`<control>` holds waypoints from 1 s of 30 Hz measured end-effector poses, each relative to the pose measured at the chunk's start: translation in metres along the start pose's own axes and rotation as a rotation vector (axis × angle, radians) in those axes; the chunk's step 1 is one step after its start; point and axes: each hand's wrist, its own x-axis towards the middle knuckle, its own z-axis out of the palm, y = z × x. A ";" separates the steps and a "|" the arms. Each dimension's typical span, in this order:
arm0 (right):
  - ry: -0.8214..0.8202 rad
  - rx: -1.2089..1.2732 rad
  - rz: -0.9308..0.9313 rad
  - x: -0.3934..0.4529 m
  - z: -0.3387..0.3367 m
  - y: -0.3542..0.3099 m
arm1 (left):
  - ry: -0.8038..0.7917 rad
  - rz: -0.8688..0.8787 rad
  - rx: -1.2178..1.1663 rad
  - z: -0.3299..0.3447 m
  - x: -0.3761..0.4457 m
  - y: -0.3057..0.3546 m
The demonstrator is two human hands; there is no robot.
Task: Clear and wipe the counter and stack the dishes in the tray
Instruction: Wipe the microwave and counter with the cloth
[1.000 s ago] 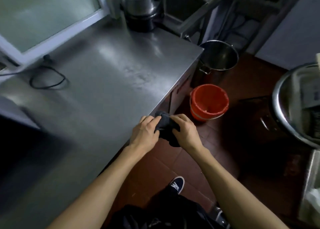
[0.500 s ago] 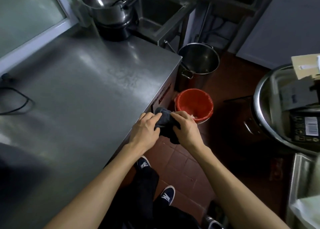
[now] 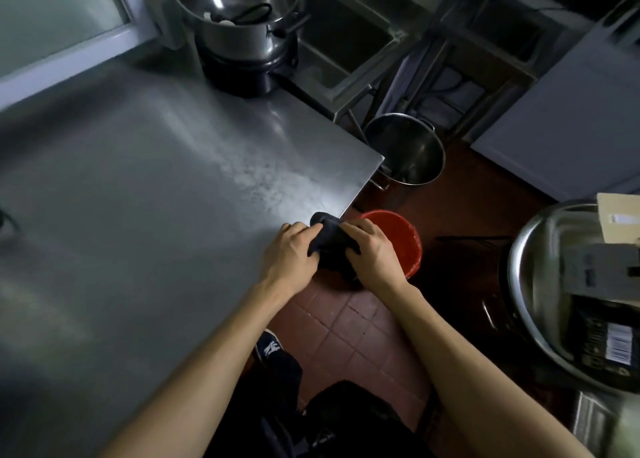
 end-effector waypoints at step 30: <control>-0.236 0.016 -0.169 0.252 0.021 0.143 | -0.033 -0.375 0.101 0.067 0.224 0.008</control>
